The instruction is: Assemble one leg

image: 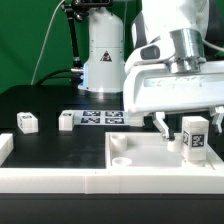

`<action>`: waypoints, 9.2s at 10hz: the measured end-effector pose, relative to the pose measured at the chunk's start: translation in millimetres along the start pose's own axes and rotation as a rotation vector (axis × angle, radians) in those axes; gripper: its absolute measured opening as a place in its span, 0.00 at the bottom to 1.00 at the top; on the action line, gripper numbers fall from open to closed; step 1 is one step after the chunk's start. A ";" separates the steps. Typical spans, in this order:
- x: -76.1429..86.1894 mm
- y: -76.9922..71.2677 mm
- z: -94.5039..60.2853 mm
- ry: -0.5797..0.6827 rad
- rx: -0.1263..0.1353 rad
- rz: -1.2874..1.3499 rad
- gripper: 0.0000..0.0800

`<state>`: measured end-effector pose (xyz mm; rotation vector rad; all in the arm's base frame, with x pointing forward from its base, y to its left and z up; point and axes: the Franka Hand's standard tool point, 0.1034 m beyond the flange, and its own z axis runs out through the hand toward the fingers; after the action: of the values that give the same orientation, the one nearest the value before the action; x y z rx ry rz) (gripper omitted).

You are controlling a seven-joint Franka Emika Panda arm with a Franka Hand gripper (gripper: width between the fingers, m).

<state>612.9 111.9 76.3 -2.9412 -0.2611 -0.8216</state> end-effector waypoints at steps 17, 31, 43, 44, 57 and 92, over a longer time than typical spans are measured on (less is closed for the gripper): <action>15.4 0.6 2.4 -0.661 0.110 0.041 0.37; 14.5 1.2 6.2 -0.539 -0.253 1.255 0.37; 14.8 -3.9 6.6 -0.573 -0.074 0.707 0.81; 14.9 -4.9 6.8 -0.571 -0.041 0.584 0.81; 12.7 1.7 8.0 -0.560 0.073 0.117 0.37; 17.3 -3.4 8.3 -0.545 0.001 0.149 0.36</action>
Offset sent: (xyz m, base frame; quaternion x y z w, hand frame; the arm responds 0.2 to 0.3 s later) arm 0.0000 0.0000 0.0000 0.0000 0.0000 0.0000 1.0000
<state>631.1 118.7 78.3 -3.0724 -0.0665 0.0113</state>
